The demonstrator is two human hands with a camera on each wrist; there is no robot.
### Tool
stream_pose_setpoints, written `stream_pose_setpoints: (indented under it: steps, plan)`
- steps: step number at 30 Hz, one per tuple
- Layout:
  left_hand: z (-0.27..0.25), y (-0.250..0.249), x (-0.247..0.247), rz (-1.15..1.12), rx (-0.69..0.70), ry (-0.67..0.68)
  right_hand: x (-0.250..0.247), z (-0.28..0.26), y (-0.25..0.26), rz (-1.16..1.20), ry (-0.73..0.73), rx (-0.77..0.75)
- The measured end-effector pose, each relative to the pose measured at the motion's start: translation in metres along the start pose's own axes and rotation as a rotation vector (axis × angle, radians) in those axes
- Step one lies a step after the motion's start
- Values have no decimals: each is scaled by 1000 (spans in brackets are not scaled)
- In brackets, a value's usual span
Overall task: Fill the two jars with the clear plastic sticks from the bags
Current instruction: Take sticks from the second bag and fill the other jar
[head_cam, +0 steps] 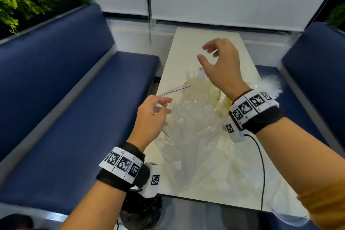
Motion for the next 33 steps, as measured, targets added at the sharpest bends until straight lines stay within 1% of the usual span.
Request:
stream_pose_setpoints:
  steps: [1, 2, 3, 4, 5, 6, 7, 8, 10, 13, 16, 18, 21, 25, 29, 33]
  plan:
    - [0, -1, 2, -10, 0, -1, -4, -8, 14, 25, 52, -56]
    - [1, -2, 4, -22, 0, -1, -4, -19, 27, 11, 157, -95]
    - [1, -2, 6, -39, -1, -1, -1, -33, 36, -59, 301, -132]
    - [1, -2, 9, -57, -3, 1, 4, -50, 44, -197, 448, -180]
    - [1, -2, 11, -73, -7, 1, 12, -67, 45, -377, 557, -241]
    - [1, -2, 13, -84, -12, -2, 18, -79, 43, -553, 610, -299]
    - [1, -2, 15, -98, -19, -2, 22, -89, 40, -672, 626, -334]
    - [0, -2, 17, -111, -24, -3, 27, -94, 36, -728, 628, -337]
    - [-2, -2, 18, -106, -20, -5, 31, -95, 31, -745, 598, -308]
    - [-1, -3, 17, -85, -9, -11, 35, -95, 24, -844, 545, -338]
    - [0, -5, 18, -62, 18, 3, 38, -100, 21, -922, 577, -374]
    - [-1, -7, 18, -14, 40, 4, 40, -102, 18, -938, 602, -354]
    - [-1, -6, 17, 39, 78, 8, 39, -102, 16, -932, 612, -318]
    - [-1, -7, 15, 85, 123, 18, 38, -101, 19, -935, 584, -385]
    - [-4, -9, 16, 153, 155, 93, 34, -96, 31, -890, 544, -415]
    - [-6, -10, 18, 184, 160, 163, 19, -83, 50, -764, 471, -416]
Point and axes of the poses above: each hand's wrist, its own z-axis towards the middle knuckle, its own x-axis out of the palm, y = z × x, the point moved 4 cm from there along z, towards the middle knuckle, and after that the axes turned 12 degrees about x, right-handed, at the moved point
